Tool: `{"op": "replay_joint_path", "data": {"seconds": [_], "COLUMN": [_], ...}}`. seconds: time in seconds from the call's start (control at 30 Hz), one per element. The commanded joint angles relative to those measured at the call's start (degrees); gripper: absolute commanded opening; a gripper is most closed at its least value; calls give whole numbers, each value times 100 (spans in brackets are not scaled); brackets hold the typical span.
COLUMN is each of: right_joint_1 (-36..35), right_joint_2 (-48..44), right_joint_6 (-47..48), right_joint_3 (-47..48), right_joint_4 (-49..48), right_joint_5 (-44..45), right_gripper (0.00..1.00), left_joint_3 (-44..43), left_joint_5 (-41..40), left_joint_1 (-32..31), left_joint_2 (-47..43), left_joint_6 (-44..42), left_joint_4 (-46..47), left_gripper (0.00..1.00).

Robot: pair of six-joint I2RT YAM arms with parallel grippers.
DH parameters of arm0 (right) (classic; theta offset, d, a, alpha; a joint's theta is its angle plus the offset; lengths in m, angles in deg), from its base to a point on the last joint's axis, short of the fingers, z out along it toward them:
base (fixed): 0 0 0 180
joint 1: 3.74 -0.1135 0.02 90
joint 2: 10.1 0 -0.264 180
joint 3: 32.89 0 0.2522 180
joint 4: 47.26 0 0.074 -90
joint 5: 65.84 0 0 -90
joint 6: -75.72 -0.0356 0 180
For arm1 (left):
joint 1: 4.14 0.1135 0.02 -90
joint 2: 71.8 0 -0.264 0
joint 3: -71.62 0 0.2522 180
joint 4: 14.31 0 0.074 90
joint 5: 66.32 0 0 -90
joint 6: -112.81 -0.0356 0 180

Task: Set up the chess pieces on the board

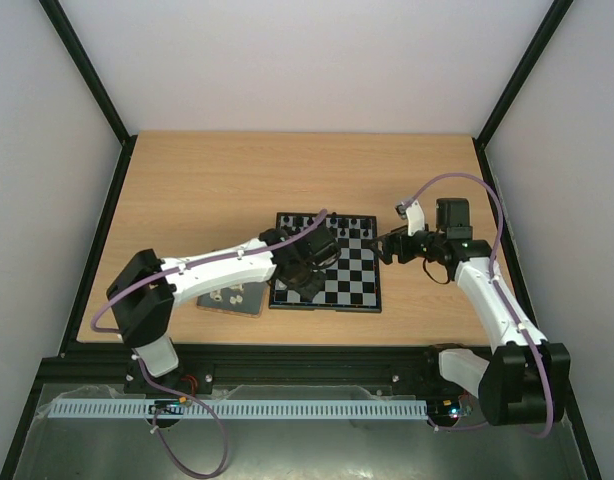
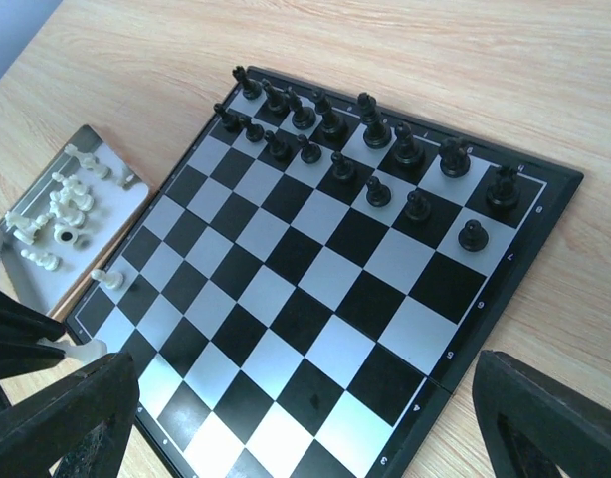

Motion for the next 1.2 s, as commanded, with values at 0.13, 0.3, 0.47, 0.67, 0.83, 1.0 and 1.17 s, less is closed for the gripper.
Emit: {"op": "replay_joint_path", "data": {"seconds": [0.13,0.3,0.47,0.67,0.83,1.0,1.17], "right_joint_1": [32,32,32,32,32,32,28], "right_joint_2": [87,-79,-37,-95,-171,-175,-163], "right_joint_6": [53,52,-13,24,46,53,55], "right_joint_3": [73,35,29,110,84,79,75], "right_joint_4": [38,9,42,40,52,60,69], "right_joint_5": [-36,134,-31,67,57,24,19], "right_gripper": [93,93,93,93,93,93,93], "left_joint_3": [-87,-93,-340,-429,-394,-343,-366], "left_joint_5": [-35,-1,-115,-98,-97,-59,5], "left_joint_1": [-231,-308,-305,-301,-300,-303,-302], "left_joint_2": [379,489,654,942,1058,1088,1192], "left_joint_6": [-277,-273,-242,-198,-160,-106,-101], "left_joint_4": [122,182,168,119,60,183,206], "left_gripper": [5,5,5,5,5,6,14]}}
